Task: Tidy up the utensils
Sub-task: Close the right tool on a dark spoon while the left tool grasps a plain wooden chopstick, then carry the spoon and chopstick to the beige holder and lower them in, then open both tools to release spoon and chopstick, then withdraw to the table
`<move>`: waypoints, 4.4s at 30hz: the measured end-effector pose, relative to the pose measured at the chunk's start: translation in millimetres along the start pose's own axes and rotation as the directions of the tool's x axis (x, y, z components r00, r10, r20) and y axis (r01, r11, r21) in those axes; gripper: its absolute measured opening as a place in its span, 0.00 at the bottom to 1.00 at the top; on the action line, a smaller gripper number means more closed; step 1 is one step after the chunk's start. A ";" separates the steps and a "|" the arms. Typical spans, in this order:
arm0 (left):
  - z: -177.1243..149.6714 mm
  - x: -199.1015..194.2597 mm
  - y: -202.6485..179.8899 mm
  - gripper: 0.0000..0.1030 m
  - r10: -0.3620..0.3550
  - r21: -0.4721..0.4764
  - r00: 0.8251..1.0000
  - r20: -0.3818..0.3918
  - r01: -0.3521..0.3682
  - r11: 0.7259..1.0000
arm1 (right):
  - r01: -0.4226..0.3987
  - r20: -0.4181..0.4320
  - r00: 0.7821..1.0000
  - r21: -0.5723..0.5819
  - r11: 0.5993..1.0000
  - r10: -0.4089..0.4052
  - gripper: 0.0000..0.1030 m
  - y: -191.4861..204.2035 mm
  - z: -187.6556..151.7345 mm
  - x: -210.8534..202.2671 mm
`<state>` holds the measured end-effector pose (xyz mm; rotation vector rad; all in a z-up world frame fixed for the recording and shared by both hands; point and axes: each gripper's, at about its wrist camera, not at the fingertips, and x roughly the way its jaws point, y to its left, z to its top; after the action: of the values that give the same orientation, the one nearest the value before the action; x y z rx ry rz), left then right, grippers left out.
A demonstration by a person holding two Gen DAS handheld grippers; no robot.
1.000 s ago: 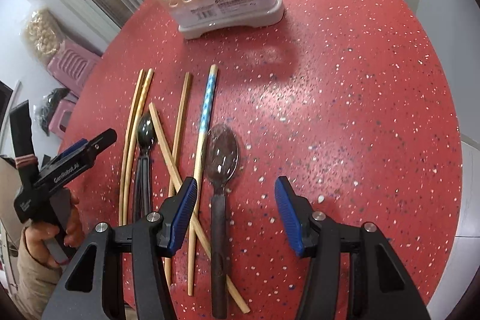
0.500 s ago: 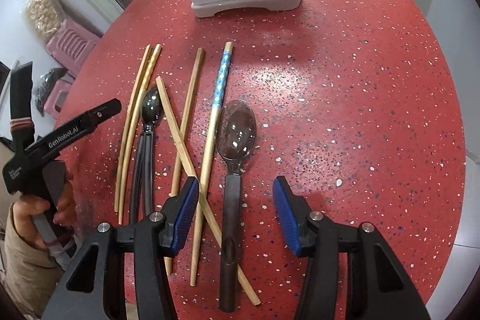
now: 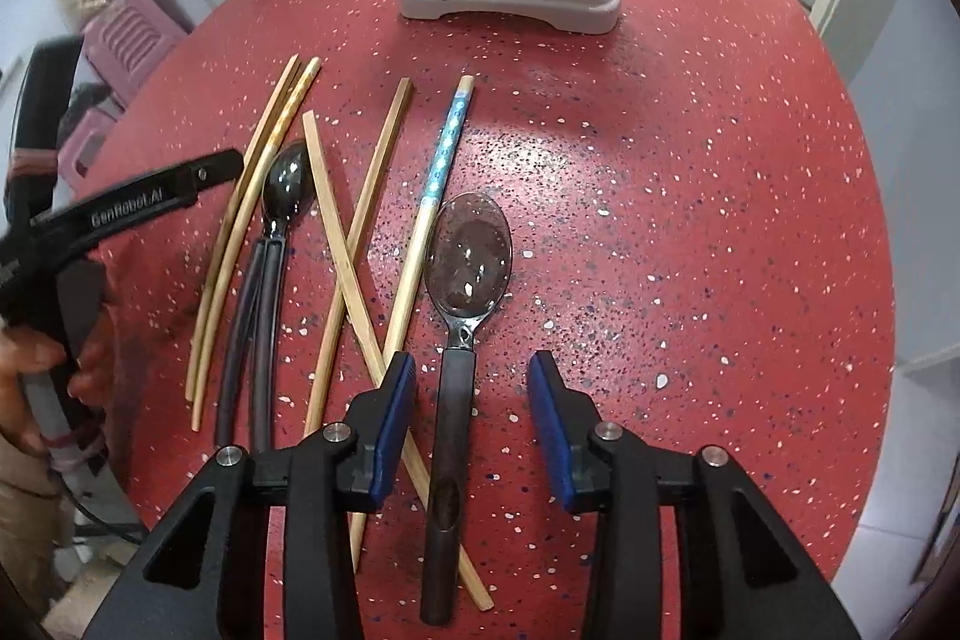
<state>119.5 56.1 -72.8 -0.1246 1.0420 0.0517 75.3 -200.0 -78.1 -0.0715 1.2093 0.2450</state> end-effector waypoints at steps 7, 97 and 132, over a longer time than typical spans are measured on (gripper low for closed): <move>13.6 6.4 -12.2 1.00 0.003 0.047 1.000 -0.011 -0.002 0.999 | 0.048 -0.016 0.999 -0.050 0.998 -0.049 0.31 3.4 0.8 2.3; 223.7 -144.2 -99.6 0.31 -0.399 0.202 0.794 0.459 0.344 0.917 | -0.248 0.596 0.782 0.032 0.968 0.181 0.12 -73.5 208.7 -133.7; 201.0 -51.5 -121.7 0.31 -0.286 0.192 0.908 0.307 0.235 0.953 | -0.101 0.649 0.760 0.068 0.993 0.033 0.12 -77.2 214.4 -50.0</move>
<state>278.3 -38.2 81.4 -0.1125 0.6810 -0.2440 272.6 -242.8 38.8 0.1397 0.5215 0.2443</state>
